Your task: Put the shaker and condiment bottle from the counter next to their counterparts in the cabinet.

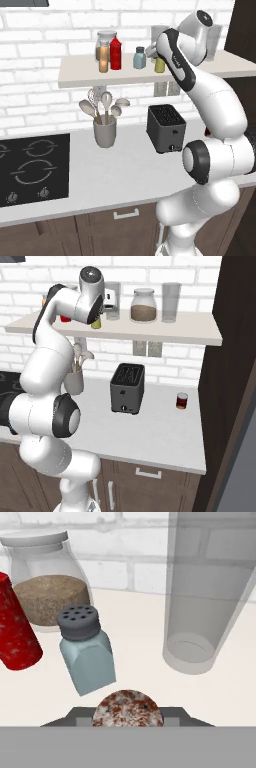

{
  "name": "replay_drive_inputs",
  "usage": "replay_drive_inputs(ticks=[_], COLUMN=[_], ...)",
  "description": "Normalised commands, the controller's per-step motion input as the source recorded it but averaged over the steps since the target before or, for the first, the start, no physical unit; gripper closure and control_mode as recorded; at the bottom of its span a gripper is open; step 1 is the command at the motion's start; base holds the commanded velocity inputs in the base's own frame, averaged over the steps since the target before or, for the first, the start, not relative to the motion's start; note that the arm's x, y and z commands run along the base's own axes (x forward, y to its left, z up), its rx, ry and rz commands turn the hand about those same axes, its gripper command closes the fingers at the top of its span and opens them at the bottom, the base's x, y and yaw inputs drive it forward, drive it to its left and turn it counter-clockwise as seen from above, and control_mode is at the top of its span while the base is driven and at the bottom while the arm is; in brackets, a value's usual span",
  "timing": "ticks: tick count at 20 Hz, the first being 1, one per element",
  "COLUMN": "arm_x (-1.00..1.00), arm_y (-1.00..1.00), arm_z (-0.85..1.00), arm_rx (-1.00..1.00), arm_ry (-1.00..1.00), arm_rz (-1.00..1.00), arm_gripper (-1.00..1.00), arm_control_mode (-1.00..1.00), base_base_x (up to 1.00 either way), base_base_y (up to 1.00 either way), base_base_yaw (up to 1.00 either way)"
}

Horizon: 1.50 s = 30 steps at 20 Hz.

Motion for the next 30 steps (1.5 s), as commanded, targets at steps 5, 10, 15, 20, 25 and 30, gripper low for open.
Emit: replay_drive_inputs(ticks=[5,10,15,20,25,30], arm_x=[0.04,0.09,0.12,0.24,0.26,0.25], arm_y=[0.00,0.00,0.00,0.00,0.00,0.00], arm_z=[-0.33,-0.33,-0.18,-0.07,-0.04,-0.08], arm_rx=[-0.01,-0.01,0.00,0.00,0.00,0.00], arm_ry=[-0.07,-0.12,-0.03,0.00,0.00,0.00], arm_rz=[0.00,0.00,0.00,0.00,0.00,0.00], arm_gripper=[1.00,1.00,1.00,1.00,1.00,1.00], arm_control_mode=[-1.00,-1.00,-1.00,-1.00,-1.00,-1.00], base_base_x=[0.00,0.00,0.00,0.00,0.00,0.00], base_base_y=[0.00,0.00,0.00,0.00,0.00,0.00], base_base_yaw=[0.00,0.00,0.00,0.00,0.00,0.00])
